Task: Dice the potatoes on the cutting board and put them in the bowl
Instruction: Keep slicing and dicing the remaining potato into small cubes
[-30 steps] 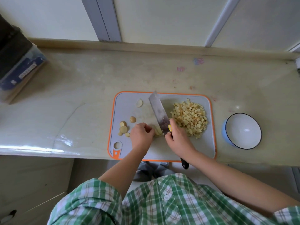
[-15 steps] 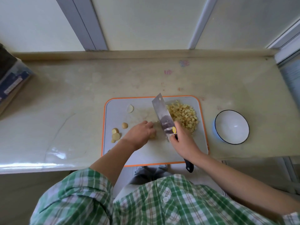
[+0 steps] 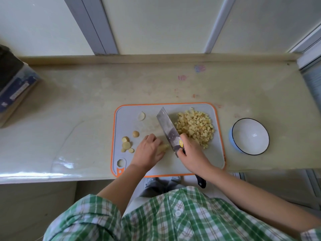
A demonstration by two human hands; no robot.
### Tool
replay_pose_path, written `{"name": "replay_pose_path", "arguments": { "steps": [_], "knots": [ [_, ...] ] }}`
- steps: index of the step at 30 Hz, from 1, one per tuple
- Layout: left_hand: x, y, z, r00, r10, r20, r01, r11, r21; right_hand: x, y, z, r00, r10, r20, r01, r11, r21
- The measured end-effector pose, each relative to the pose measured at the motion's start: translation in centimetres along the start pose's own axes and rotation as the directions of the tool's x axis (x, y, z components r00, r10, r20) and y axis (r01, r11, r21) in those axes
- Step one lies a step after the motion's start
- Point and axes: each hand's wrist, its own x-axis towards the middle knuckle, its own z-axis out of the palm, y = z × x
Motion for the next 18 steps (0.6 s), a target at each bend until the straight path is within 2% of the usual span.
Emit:
{"name": "replay_pose_path", "arguments": {
  "steps": [6,13,18],
  "knots": [
    [-0.2,-0.9,-0.2,0.998,0.043,-0.038,-0.043,0.999,-0.004,-0.6,-1.2,0.9,0.999,0.051,0.018,-0.051,0.998,0.029],
    [0.2,-0.5,-0.4,0.996,0.091,-0.011,-0.090,0.995,0.046,-1.0,-2.5,3.1,0.992,0.124,-0.002,-0.123,0.987,-0.099],
    [0.4,-0.8,-0.5,0.991,0.135,-0.021,-0.134,0.990,0.036,-1.2,-2.9,4.9,0.983,0.182,-0.030,-0.184,0.979,-0.089]
  ]
}}
